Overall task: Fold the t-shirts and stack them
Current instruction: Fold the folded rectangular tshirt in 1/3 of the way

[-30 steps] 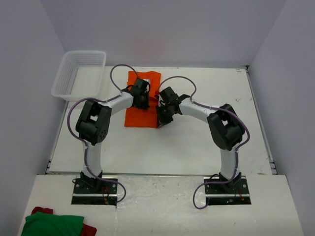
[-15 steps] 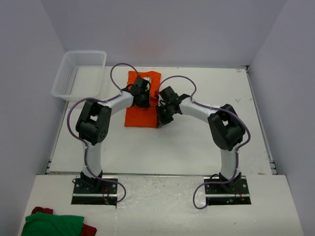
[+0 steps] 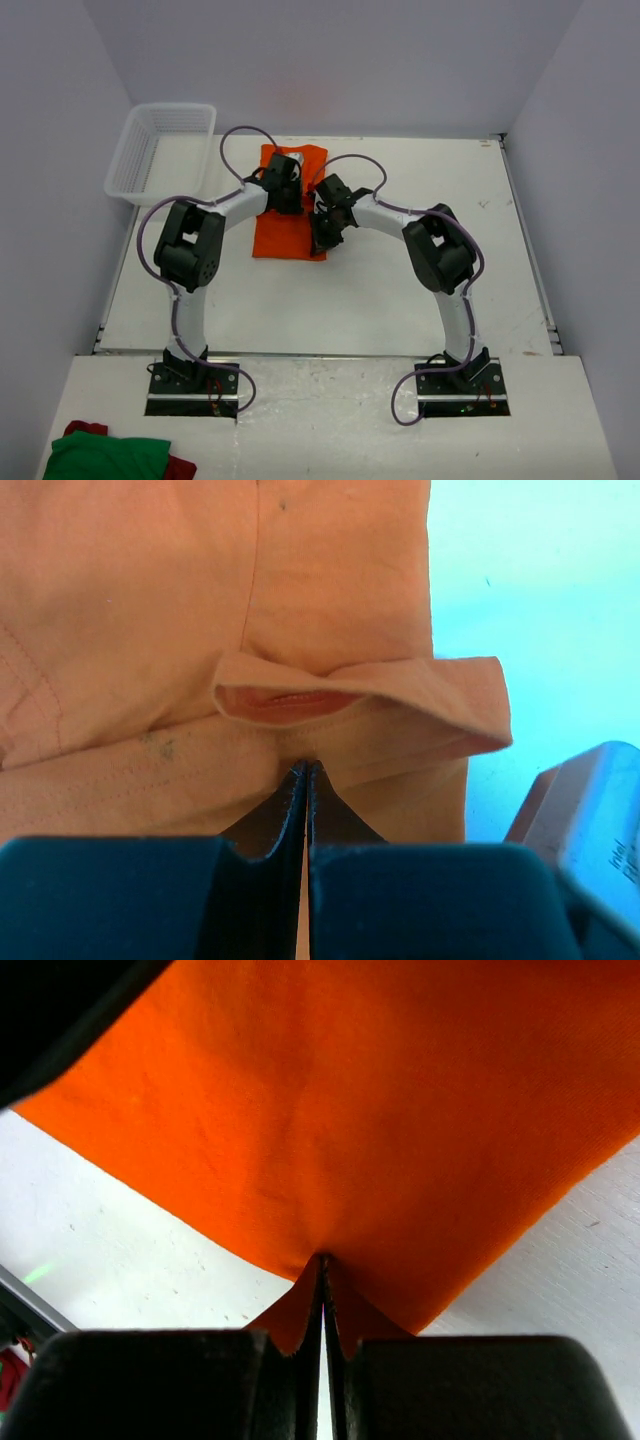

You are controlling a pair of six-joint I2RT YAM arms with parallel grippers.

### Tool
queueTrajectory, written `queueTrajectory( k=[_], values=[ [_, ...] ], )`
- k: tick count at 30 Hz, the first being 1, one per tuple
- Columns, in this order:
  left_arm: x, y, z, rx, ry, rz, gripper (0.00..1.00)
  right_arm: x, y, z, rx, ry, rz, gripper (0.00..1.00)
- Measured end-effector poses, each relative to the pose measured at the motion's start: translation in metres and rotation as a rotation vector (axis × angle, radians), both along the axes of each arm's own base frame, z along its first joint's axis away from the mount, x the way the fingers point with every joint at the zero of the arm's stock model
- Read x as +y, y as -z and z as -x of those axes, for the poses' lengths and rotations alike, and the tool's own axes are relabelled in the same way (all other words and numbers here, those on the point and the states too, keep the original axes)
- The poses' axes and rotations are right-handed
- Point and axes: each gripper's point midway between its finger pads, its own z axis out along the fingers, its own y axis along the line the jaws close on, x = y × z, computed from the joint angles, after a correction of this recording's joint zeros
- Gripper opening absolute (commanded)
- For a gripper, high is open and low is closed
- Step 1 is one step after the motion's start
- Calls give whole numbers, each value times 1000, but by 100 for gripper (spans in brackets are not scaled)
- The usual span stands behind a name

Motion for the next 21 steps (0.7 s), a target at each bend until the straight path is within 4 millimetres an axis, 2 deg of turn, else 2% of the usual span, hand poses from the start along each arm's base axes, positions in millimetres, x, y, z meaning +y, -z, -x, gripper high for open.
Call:
queueTrajectory(
  k=[7,13,17,21],
  values=[
    [4,10,-11,15,-8,19,0,1,0,1,18,26,-2,0],
    [5,13,-33,16,-14,47,0,1,2,4,27,51,-32,0],
    [2,3,-58,-22,-19,73,0,1,3,6,25,60,-45,0],
    [2,-22,-93,-87,-30,99,0,2,3,8,31,63,-60,0]
  ],
)
